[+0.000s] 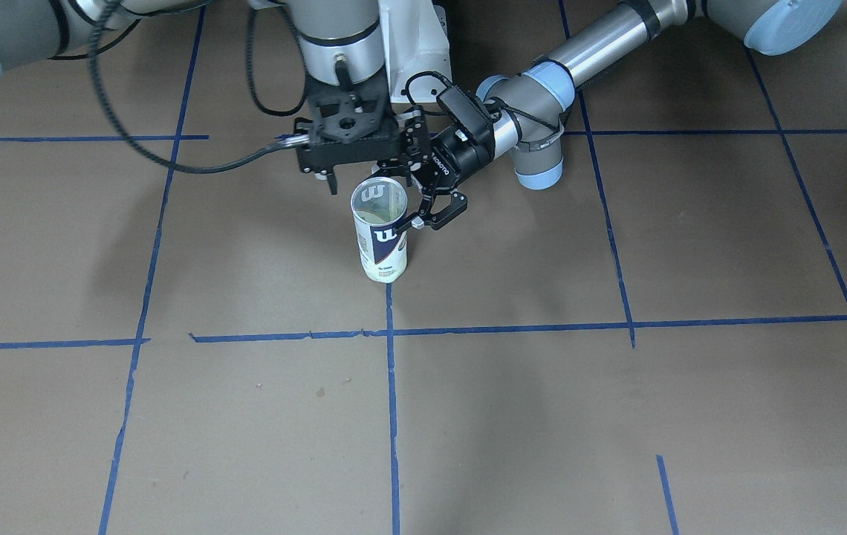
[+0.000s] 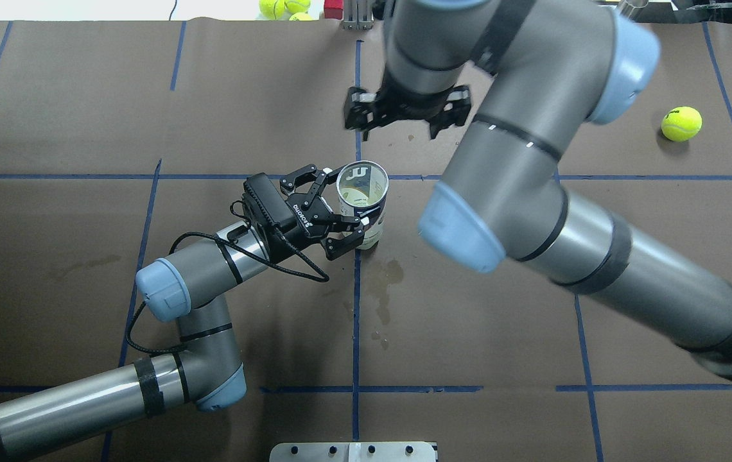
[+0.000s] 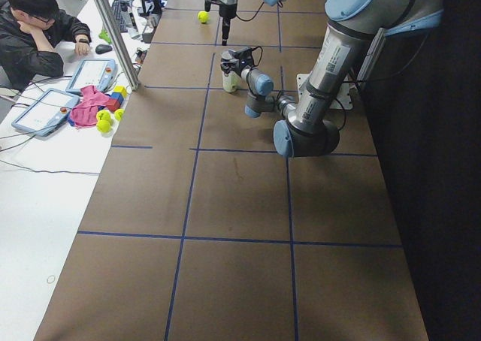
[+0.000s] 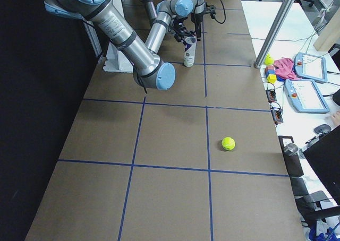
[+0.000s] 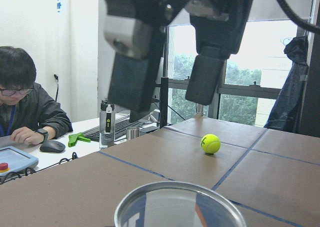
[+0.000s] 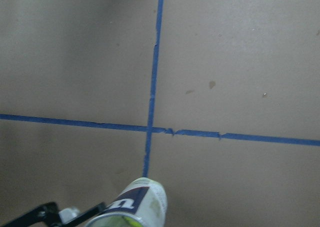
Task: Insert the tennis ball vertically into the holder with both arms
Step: 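Move the right gripper to the second tennis ball and grasp it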
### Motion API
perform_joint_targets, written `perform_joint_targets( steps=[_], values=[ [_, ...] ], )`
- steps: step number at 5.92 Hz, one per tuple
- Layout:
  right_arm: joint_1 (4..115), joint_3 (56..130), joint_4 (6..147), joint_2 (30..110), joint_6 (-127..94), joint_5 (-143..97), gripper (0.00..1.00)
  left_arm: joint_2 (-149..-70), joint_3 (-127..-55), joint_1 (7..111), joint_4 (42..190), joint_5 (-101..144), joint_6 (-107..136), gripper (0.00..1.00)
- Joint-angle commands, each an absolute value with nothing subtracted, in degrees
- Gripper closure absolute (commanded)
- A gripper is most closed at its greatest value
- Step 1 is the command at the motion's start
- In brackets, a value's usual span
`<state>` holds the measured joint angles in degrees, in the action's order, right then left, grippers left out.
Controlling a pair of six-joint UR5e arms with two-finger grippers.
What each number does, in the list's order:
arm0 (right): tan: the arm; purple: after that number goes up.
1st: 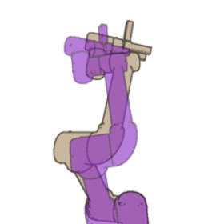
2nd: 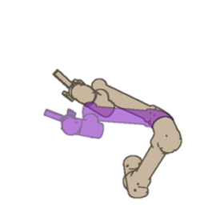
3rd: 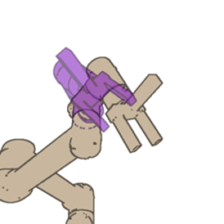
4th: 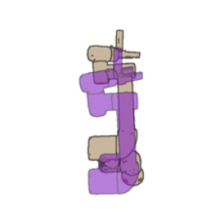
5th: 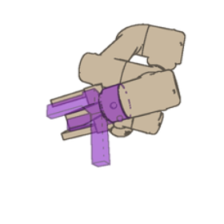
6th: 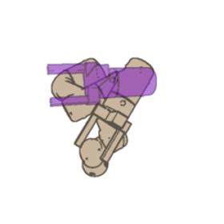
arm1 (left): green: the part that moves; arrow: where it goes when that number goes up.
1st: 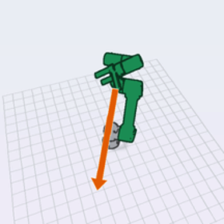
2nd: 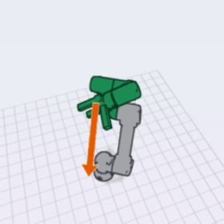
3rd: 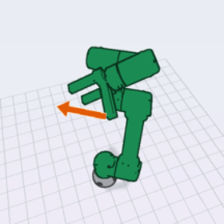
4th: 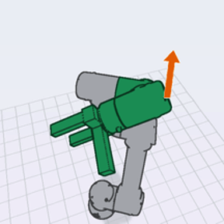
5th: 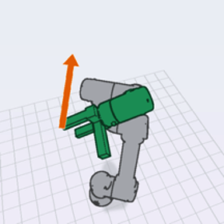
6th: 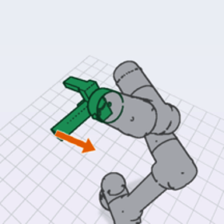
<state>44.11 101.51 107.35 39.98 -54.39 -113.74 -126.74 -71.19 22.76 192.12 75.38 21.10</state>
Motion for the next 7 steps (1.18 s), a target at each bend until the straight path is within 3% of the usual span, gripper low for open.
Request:
perform_joint_targets(
  steps=[1, 5, 7],
  values=[
    [53.47, 101.87, 106.79, 47.24, -38.51, -118.98, 0.00, -126.74, -71.19, 22.76, 192.13, 75.32, 21.01, 0.14],
    [69.04, 99.16, 103.91, 60.26, -4.92, -124.60, 0.00, -126.65, -71.19, 22.76, 192.22, 75.32, 20.83, 0.20],
    [74.95, 78.96, 80.56, 63.37, 5.24, -127.79, 0.00, -126.56, -71.19, 22.76, 192.22, 74.71, 20.83, 0.20]
  ],
)
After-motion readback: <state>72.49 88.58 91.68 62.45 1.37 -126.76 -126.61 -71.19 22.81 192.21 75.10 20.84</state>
